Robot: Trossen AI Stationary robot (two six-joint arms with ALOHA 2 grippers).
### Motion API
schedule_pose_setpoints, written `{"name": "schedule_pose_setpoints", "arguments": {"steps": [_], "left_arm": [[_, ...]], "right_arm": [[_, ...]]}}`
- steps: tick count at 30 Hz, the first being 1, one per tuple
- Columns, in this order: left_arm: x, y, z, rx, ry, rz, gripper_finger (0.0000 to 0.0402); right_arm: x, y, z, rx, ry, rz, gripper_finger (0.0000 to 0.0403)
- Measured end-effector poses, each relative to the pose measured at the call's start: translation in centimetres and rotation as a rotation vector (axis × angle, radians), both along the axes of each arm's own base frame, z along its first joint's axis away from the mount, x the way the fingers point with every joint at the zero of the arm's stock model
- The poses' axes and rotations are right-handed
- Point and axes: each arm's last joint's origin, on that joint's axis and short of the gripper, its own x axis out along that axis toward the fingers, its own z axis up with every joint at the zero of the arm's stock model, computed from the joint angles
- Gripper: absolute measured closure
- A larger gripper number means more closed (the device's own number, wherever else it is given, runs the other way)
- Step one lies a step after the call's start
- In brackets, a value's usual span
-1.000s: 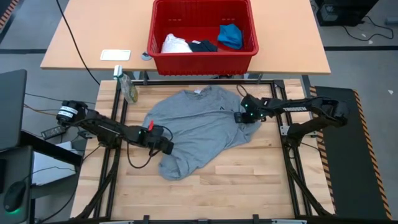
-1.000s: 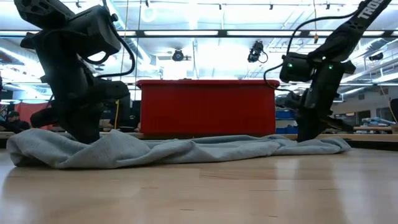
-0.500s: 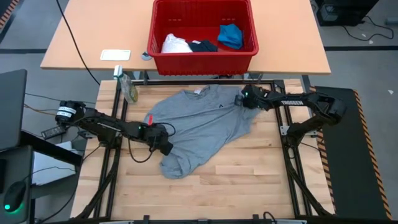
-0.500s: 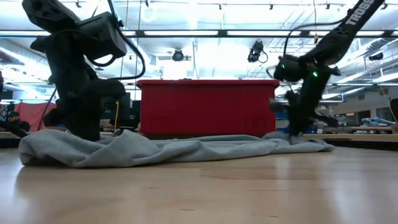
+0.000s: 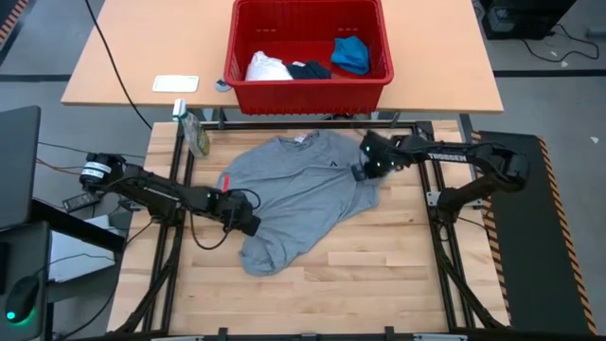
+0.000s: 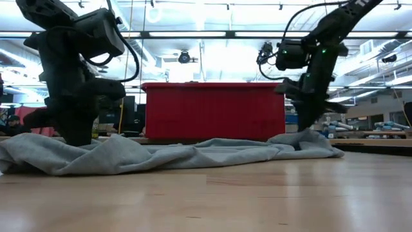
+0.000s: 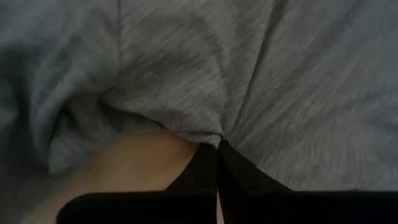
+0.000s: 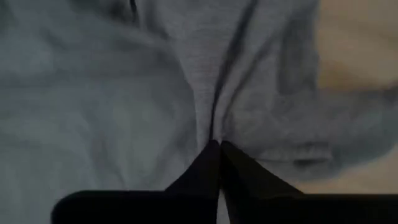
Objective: Fold laundry
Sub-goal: Fold the gray shirt
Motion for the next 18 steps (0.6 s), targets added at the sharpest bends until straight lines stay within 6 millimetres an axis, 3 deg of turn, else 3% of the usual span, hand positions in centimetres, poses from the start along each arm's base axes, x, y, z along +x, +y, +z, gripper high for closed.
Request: {"name": "schedule_pose_setpoints", "arguments": {"steps": [4,12,14,18], "left_arm": [[0.0,-0.4,0.0,0.006,-0.005,0.023,0.0401],[-0.2,-1.0,0.1,0.007,0.001,-0.010,0.0401],[-0.2,-1.0,0.1,0.013,0.004,-0.025,0.0399],[-0.2,-1.0,0.1,0.014,0.006,-0.023,0.0395]], "right_arm": [[-0.9,0.7,1.0,-0.060,0.075,0.021,0.0336],[-1.3,-2.2,7.1,-0.286,-0.049,-0.069,0.0243],[-1.4,-2.0,6.8,-0.197,-0.062,-0.075,0.0233],[-1.2,2.0,3.9,0.011,0.004,-0.032,0.0233]]}}
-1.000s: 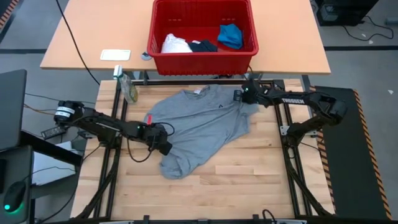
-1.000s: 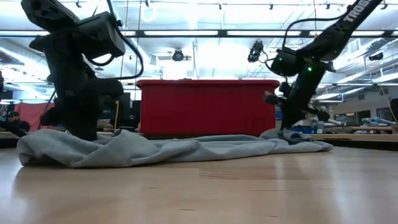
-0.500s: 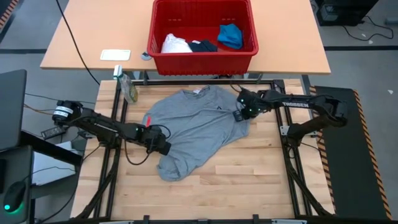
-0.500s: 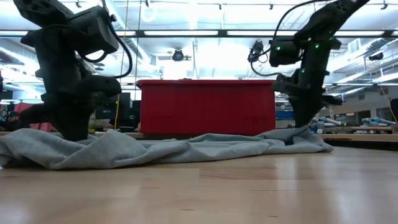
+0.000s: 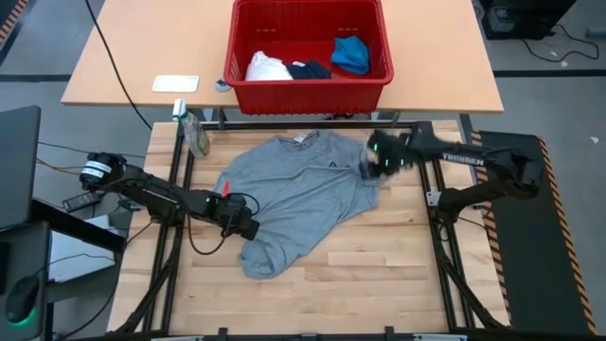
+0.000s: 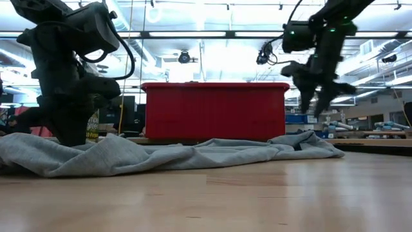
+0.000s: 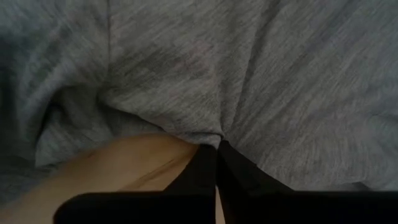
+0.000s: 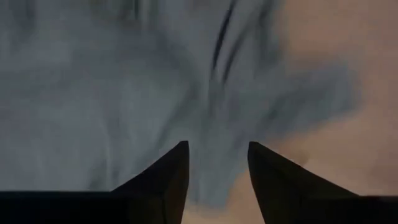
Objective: Fold laundry
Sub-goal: Fold the gray shirt
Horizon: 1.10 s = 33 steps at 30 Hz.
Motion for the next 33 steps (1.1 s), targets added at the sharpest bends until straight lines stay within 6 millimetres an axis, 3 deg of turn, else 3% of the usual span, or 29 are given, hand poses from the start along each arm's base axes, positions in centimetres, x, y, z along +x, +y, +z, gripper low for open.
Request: {"name": "schedule_pose_setpoints", "arguments": {"steps": [3,6,11,20,23,27,30,33], "left_arm": [[0.0,-0.3,0.0,-0.005,-0.005,0.013,0.0394],[-0.1,-0.9,0.0,-0.006,-0.011,0.026,0.0393],[-0.5,-1.5,0.0,0.028,-0.006,0.089,0.0371],[-0.6,-2.2,0.1,-0.076,-0.011,0.210,0.0252],[-0.6,-2.5,0.1,-0.103,-0.029,0.283,0.0217],[-0.5,-2.8,-0.3,-0.064,-0.058,0.351,0.0189],[-0.4,-2.8,-1.5,-0.067,-0.073,0.387,0.0196],[-0.1,-2.8,-2.1,-0.052,-0.102,0.400,0.0231]], "right_arm": [[-0.3,2.8,-1.6,0.059,0.046,0.000,0.0237],[-0.8,4.2,-3.5,0.085,0.083,-0.039,0.0236],[-1.2,3.4,-6.5,0.100,0.017,-0.076,0.0229],[-1.6,2.8,-9.1,0.096,0.032,-0.036,0.0240],[-1.5,2.7,-9.1,0.080,0.020,-0.024,0.0262],[-1.4,2.6,-9.2,0.055,0.021,0.012,0.0320],[-1.4,2.6,-9.2,0.047,0.020,0.031,0.0381],[-1.4,2.6,-9.2,0.054,0.011,0.052,0.0391]]}}
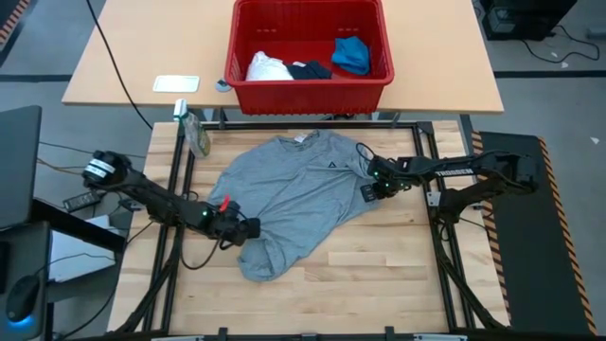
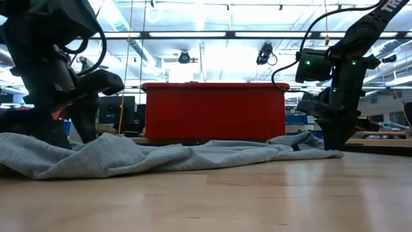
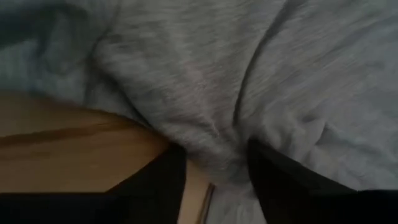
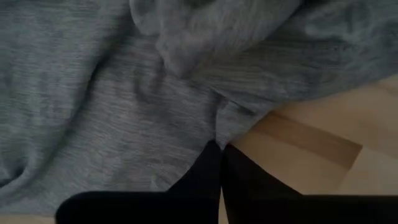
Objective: Fold laundry
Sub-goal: Fold the gray shirt
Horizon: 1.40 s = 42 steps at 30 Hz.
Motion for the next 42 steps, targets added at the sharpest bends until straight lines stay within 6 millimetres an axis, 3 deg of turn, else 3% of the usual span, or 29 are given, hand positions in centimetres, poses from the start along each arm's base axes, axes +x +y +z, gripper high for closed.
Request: {"name": "schedule_pose_setpoints", "arguments": {"steps": [7,12,18,21,27,30,35,42], "left_arm": [[0.4,1.0,-0.3,0.100,0.002,-0.129,0.0382],[0.9,1.3,1.9,0.122,-0.039,-0.255,0.0397],[-0.4,2.0,9.4,0.244,-0.055,-0.308,0.0399],[-1.8,2.6,14.7,0.330,-0.070,-0.329,0.0400],[-5.8,4.0,25.2,0.521,-0.146,-0.397,0.0400],[-8.1,4.6,29.5,0.576,-0.203,-0.451,0.0401],[-11.6,5.7,34.1,0.672,-0.252,-0.465,0.0401],[-14.2,6.7,37.2,0.822,-0.305,-0.412,0.0401]], "right_arm": [[0.8,-0.4,0.2,0.049,-0.134,0.083,0.0398],[1.5,-0.7,2.4,0.042,-0.301,0.104,0.0400],[1.6,-0.9,8.4,-0.092,-0.460,0.124,0.0401],[1.1,-0.8,12.1,-0.182,-0.527,0.133,0.0402],[-1.5,0.0,20.2,-0.390,-0.576,0.134,0.0402],[-3.6,0.6,24.5,-0.523,-0.580,0.111,0.0402],[-6.3,1.4,30.0,-0.693,-0.597,0.098,0.0402],[-7.9,1.8,33.6,-0.782,-0.578,0.102,0.0403]]}}
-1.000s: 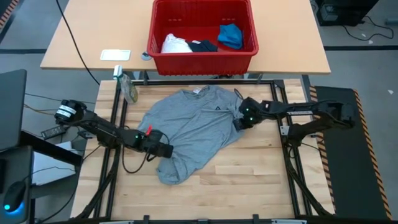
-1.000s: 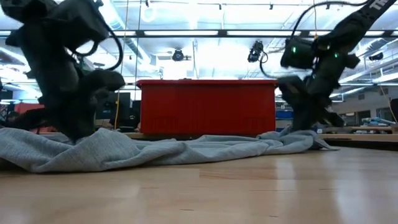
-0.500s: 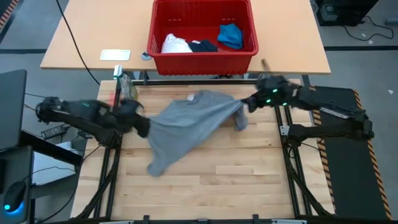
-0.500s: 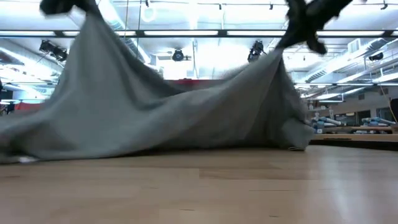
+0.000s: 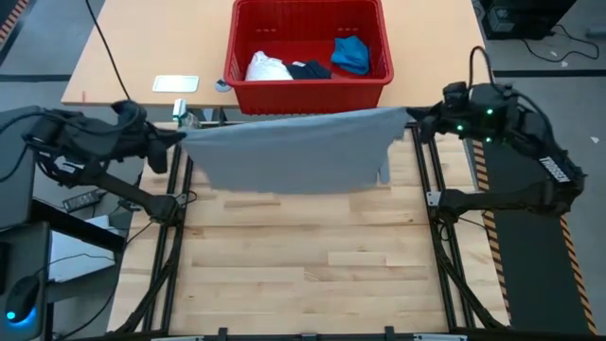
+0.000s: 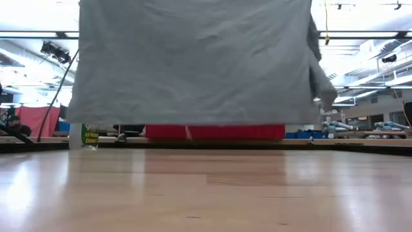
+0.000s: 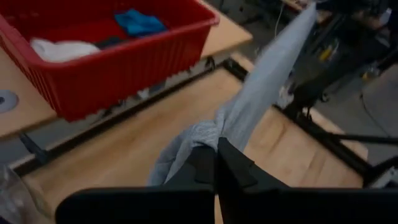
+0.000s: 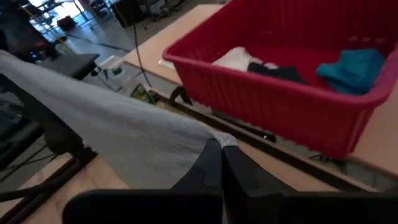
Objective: Fold laundry
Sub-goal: Fold the gray shirt
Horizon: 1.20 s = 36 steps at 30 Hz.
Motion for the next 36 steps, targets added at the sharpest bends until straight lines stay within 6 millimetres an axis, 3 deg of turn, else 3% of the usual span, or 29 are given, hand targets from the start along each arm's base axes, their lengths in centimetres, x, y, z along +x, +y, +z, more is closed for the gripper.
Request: {"name": "schedule_pose_setpoints", "arguments": {"steps": [4,7,12,16,21,24,27,31,36], "left_arm": [[0.1,0.0,-0.3,0.024,0.037,-0.004,0.0401],[0.8,-0.1,-1.9,0.061,0.132,0.029,0.0401],[2.6,-0.2,-5.1,0.145,0.245,0.164,0.0401],[3.1,0.5,-6.3,0.217,0.283,0.311,0.0401],[3.3,1.5,-4.6,0.314,0.255,0.375,0.0398],[3.4,1.7,-2.9,0.293,0.174,0.311,0.0398],[3.6,1.5,-3.0,0.215,0.158,0.230,0.0397],[4.9,1.0,-6.7,0.004,0.229,0.192,0.0396],[8.8,-1.1,-15.2,-0.182,0.330,0.113,0.0396]], "right_arm": [[-0.3,-0.1,0.6,-0.016,0.011,-0.017,0.0403],[0.3,-0.8,0.3,-0.020,0.059,-0.032,0.0403],[2.8,-3.4,-1.0,-0.014,0.204,-0.090,0.0403],[4.8,-5.6,-1.6,-0.066,0.261,-0.160,0.0403],[5.5,-6.8,-1.0,-0.065,0.222,-0.179,0.0403],[4.9,-6.3,0.1,-0.071,0.216,-0.177,0.0403],[4.0,-5.6,0.2,-0.012,0.259,-0.166,0.0403],[3.0,-3.7,-3.8,0.297,0.445,-0.103,0.0403],[1.9,-0.5,-10.4,0.477,0.587,-0.061,0.0403]]}}
